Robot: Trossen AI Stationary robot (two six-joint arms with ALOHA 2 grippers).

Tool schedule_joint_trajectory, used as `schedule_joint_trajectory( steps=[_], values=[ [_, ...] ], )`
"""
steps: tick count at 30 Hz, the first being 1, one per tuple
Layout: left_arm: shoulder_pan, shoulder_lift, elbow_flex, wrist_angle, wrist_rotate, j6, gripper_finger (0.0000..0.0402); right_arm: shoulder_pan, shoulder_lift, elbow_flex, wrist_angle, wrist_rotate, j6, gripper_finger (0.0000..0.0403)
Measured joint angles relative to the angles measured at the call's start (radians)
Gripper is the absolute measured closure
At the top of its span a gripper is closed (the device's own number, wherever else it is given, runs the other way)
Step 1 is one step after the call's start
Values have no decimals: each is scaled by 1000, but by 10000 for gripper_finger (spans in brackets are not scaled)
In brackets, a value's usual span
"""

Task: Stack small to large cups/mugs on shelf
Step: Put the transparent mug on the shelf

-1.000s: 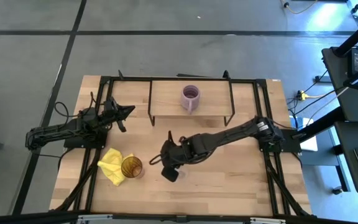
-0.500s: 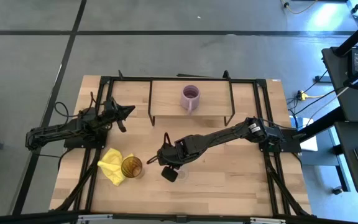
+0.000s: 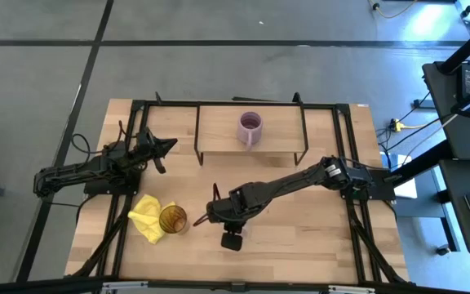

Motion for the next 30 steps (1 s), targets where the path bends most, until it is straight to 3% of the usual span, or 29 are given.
schedule_joint_trajectory(
  steps=[11, 20, 24, 30],
  values=[
    [0, 0, 0, 0, 0, 0, 401, 24, 0, 0, -37, -125, -71, 396],
    [0, 0, 0, 0, 0, 0, 401, 62, -12, 73, -26, -71, 114, 396],
    [0, 0, 0, 0, 0, 0, 401, 84, -13, 120, -20, 29, 217, 396],
    [0, 0, 0, 0, 0, 0, 401, 82, -15, 146, -18, 130, 152, 368]
  ],
)
